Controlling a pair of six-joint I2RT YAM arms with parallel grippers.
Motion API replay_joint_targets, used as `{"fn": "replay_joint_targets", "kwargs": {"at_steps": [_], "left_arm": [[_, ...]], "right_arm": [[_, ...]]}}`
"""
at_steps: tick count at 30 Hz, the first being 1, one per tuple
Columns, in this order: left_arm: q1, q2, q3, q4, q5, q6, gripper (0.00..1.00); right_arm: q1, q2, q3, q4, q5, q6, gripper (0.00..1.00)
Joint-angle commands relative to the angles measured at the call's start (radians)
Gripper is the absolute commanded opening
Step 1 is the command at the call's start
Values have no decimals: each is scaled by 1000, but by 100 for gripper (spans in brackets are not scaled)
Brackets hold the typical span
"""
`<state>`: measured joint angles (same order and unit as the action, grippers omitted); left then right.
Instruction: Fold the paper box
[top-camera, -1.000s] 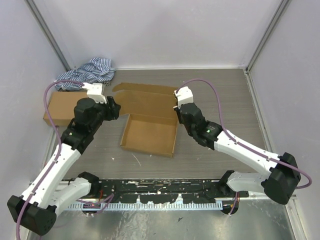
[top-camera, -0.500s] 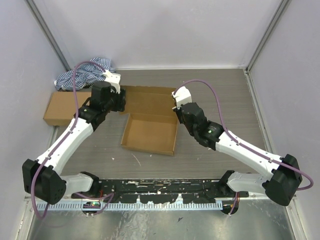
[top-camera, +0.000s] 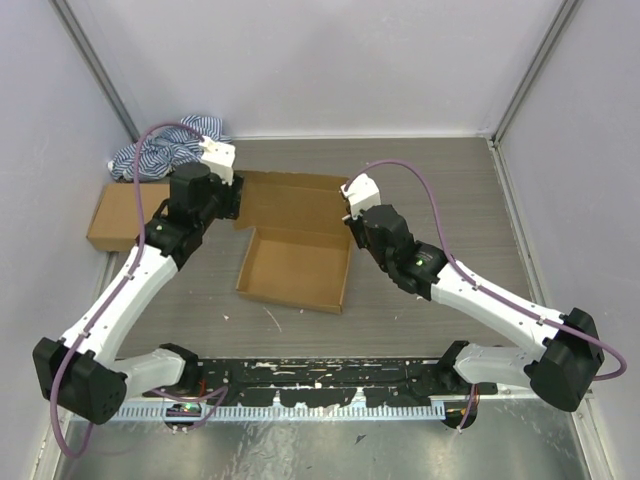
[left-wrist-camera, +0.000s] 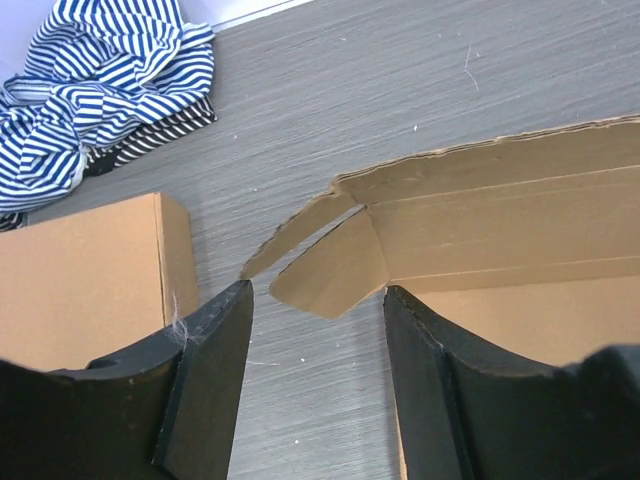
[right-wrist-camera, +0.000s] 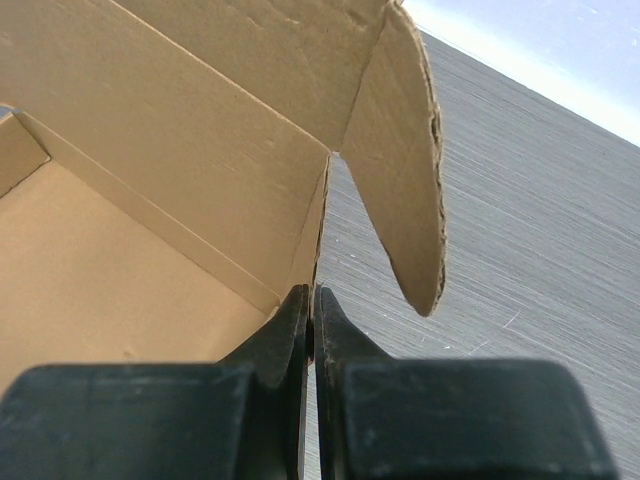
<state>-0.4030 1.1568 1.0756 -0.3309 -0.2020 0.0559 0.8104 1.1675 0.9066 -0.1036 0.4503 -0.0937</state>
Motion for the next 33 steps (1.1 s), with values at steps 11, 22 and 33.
{"fn": "replay_joint_targets", "kwargs": {"at_steps": [11, 22, 33], "left_arm": [[-2, 72, 10, 1, 38, 39, 50], [-2, 59, 11, 9, -185, 60, 94], [57, 75, -69, 170, 85, 55, 88]], "right_arm": [[0, 0, 63, -2, -19, -2, 5], [-2, 13, 80, -28, -14, 8, 5], [-78, 34, 116, -76, -179, 16, 5]]}}
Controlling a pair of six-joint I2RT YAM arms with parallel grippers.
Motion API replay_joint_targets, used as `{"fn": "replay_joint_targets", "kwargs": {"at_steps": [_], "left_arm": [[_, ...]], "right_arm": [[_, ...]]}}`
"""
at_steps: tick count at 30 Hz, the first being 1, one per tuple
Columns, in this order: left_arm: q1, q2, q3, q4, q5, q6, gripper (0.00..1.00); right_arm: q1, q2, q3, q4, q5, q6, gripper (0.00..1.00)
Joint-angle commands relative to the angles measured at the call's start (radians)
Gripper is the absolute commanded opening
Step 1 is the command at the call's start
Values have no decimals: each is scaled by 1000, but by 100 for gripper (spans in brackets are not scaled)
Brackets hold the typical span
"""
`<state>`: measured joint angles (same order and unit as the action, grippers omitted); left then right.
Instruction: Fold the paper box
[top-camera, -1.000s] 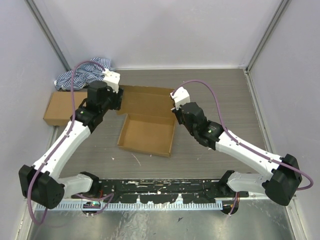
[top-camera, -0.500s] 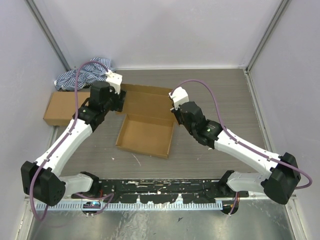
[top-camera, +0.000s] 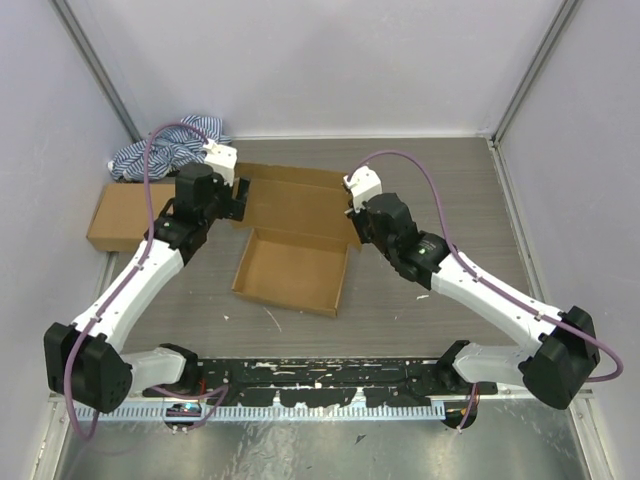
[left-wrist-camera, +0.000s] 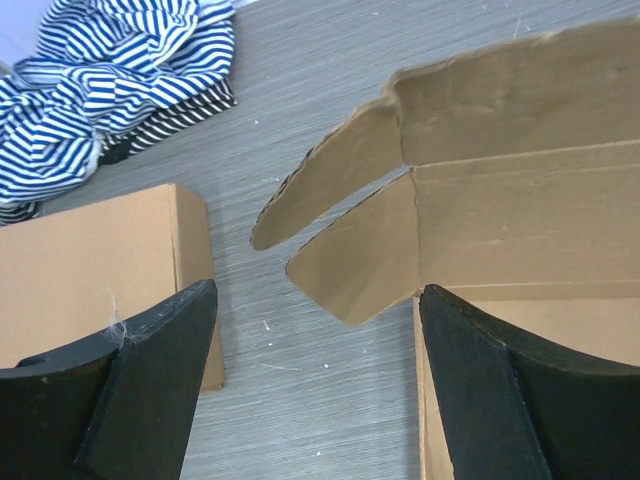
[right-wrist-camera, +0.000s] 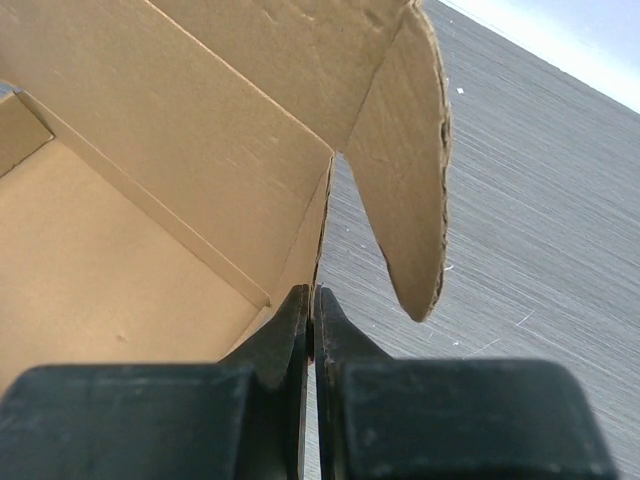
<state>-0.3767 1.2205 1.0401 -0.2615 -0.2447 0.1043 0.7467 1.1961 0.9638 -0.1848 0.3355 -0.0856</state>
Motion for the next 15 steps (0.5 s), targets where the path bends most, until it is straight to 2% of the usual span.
{"fn": "replay_joint_targets", "kwargs": {"at_steps": [1, 5, 9, 15], "left_arm": [[34, 18, -32, 100, 150, 9, 88], [44, 33, -53, 135, 191, 16, 83], [71, 7, -114, 248, 273, -8, 77], [85, -4, -98, 206, 314, -23, 48]], "right_arm": [[-14, 9, 61, 3, -67, 9, 5], [-15, 8, 59, 1, -78, 10, 5], [-18, 10, 59, -2, -98, 12, 5], [-19, 25, 85, -27, -102, 27, 5]]}}
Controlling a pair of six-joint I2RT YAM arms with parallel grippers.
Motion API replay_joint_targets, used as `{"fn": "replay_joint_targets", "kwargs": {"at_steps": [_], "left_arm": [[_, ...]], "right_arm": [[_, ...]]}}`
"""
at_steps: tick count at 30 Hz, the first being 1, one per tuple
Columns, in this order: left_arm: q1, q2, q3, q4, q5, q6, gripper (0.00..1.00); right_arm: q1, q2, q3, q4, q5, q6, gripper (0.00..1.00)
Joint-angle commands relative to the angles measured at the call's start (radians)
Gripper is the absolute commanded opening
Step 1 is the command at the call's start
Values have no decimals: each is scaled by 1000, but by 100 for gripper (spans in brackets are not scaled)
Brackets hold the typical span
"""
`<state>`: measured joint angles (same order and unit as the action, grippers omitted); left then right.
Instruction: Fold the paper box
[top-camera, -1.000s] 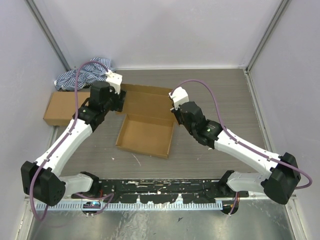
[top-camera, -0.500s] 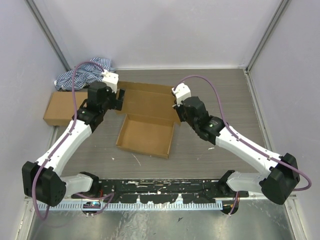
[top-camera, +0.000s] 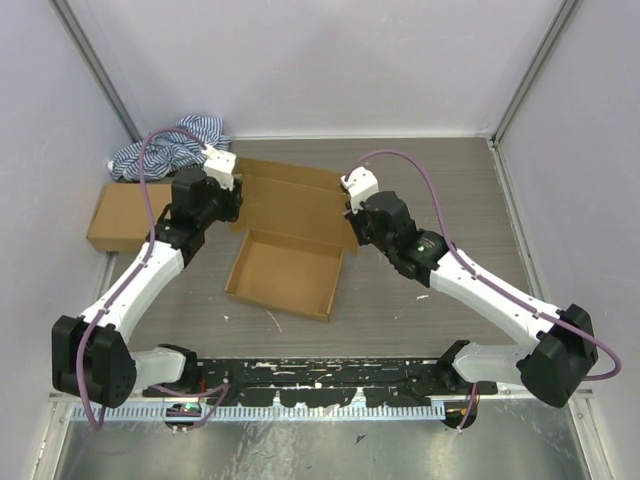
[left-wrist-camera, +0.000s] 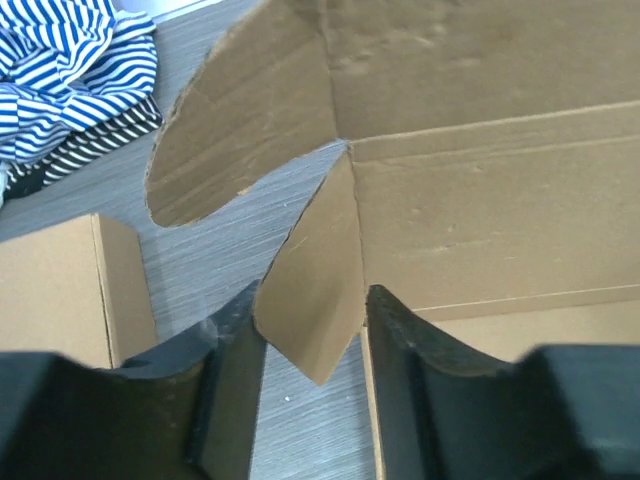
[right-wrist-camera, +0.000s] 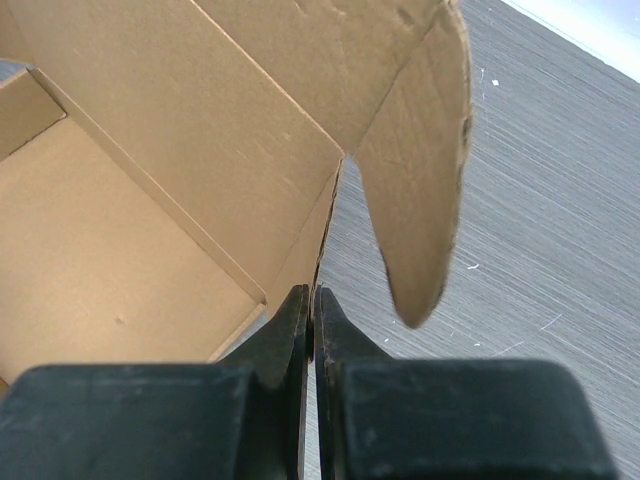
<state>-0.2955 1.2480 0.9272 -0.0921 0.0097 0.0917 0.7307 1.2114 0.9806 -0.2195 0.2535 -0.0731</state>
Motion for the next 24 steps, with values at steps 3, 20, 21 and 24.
{"fn": "replay_joint_targets", "kwargs": {"at_steps": [3, 20, 21, 24], "left_arm": [[4, -61, 21, 18, 63, -35, 33], [-45, -209, -27, -7, 24, -260, 0], [-52, -215, -32, 4, 18, -271, 0], [-74, -215, -33, 21, 0, -288, 0]], "right_arm": [[-3, 25, 89, -9, -20, 29, 5], [-1, 175, 234, -42, 149, 241, 5], [-1, 179, 240, -26, 163, 242, 5], [-1, 190, 258, 9, 202, 239, 5]]}}
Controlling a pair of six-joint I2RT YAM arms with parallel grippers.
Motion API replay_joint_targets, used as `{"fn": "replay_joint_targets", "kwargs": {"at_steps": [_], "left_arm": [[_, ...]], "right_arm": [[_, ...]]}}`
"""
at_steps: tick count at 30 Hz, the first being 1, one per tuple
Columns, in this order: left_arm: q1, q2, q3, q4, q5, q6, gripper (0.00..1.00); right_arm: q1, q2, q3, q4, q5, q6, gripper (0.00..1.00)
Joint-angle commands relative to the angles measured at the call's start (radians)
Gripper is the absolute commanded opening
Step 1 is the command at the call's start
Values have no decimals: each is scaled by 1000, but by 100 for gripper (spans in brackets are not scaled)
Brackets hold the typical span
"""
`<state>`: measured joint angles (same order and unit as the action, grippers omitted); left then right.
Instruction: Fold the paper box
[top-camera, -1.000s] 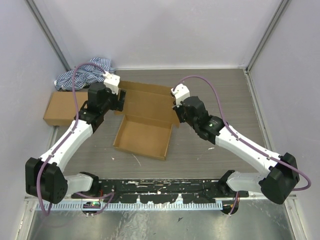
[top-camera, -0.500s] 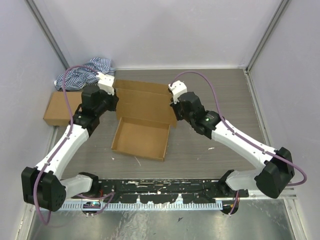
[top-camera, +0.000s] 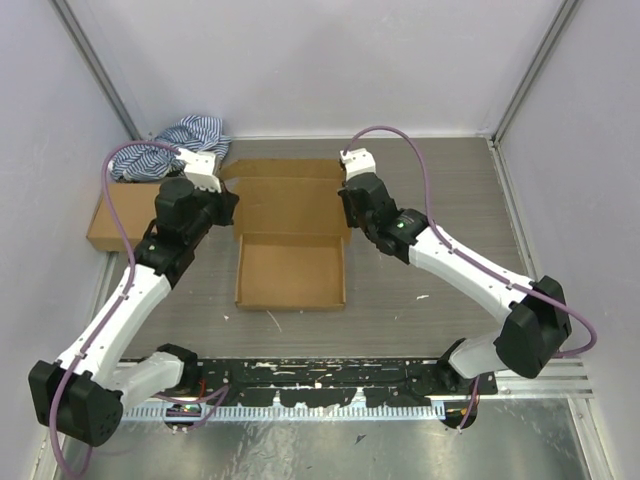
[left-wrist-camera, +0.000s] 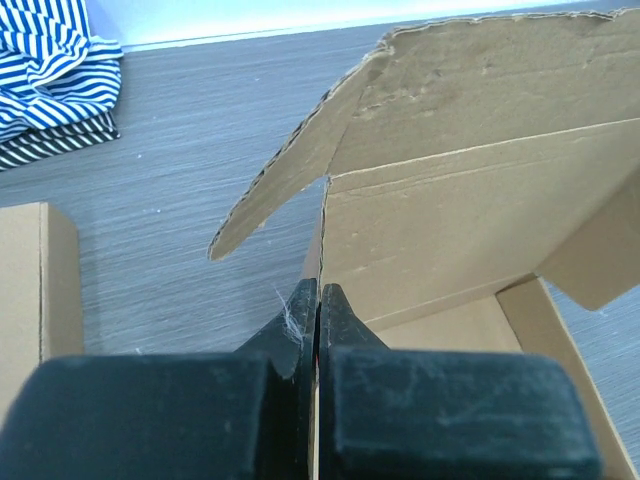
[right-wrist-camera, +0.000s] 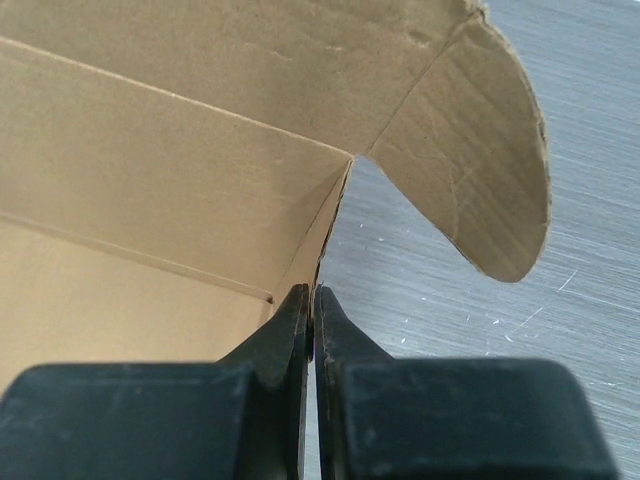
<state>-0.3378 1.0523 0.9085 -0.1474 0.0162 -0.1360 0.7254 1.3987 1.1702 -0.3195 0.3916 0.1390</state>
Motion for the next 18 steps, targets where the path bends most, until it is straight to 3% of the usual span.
{"fn": "replay_joint_targets", "kwargs": {"at_steps": [1, 12, 18], "left_arm": [[-39, -14, -13, 83, -10, -65, 0], [-75, 87, -22, 213, -28, -126, 0], [-117, 106, -56, 231, -32, -150, 2]], "right_arm": [[5, 6, 71, 125, 77, 24, 5], [10, -38, -59, 386, 134, -28, 5], [18, -51, -139, 397, 142, -10, 6]]}}
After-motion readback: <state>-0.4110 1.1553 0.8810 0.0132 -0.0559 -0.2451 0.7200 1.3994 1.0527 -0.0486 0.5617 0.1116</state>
